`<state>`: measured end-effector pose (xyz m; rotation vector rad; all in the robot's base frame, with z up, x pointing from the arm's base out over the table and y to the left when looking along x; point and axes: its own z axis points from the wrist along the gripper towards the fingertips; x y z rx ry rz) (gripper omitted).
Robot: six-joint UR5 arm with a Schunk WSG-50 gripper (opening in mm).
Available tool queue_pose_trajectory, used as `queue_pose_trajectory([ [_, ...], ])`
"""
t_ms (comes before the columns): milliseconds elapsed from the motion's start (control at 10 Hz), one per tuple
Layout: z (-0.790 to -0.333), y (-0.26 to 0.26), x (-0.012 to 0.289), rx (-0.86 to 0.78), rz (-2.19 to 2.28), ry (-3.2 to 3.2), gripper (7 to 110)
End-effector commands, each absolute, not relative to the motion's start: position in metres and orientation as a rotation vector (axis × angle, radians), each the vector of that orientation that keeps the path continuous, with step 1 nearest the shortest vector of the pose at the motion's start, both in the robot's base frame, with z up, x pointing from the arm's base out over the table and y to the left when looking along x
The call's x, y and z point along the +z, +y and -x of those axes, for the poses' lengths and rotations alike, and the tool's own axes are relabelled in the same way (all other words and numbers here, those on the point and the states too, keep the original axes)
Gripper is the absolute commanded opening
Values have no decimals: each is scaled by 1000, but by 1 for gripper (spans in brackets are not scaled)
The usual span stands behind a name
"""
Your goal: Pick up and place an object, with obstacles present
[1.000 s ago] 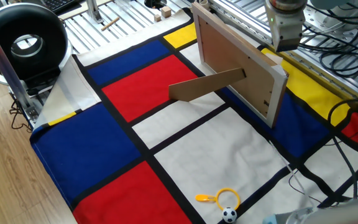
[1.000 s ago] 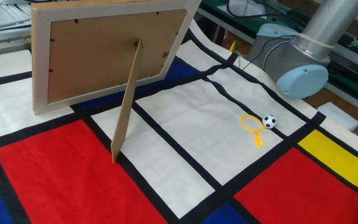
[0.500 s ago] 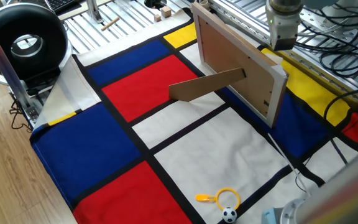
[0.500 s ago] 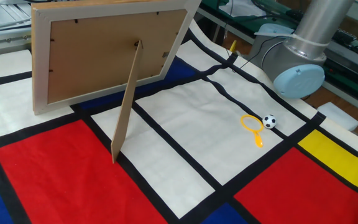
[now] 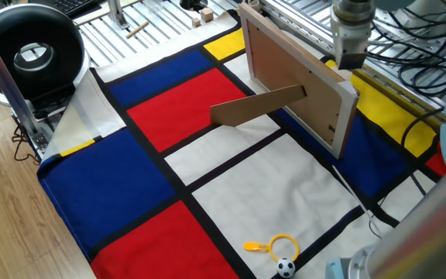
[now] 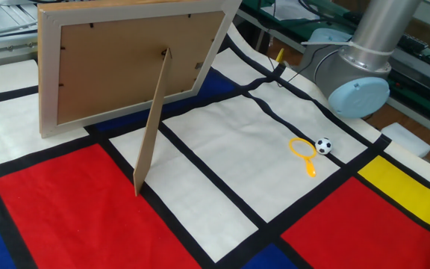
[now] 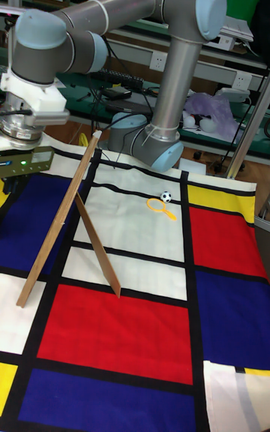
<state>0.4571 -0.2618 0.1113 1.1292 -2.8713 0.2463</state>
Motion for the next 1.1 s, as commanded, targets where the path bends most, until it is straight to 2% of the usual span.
queue_pose_trajectory([
  [0, -455, -233, 107, 60, -861, -3014, 7],
  [300, -453, -220, 107, -17, -853, -3023, 7],
  [600, -450, -249, 108, 116, -961, -2941, 7],
  [800, -464, -269, 104, 58, -999, -2940, 7],
  [1000, -474, -275, 86, 1, -954, -2970, 7],
])
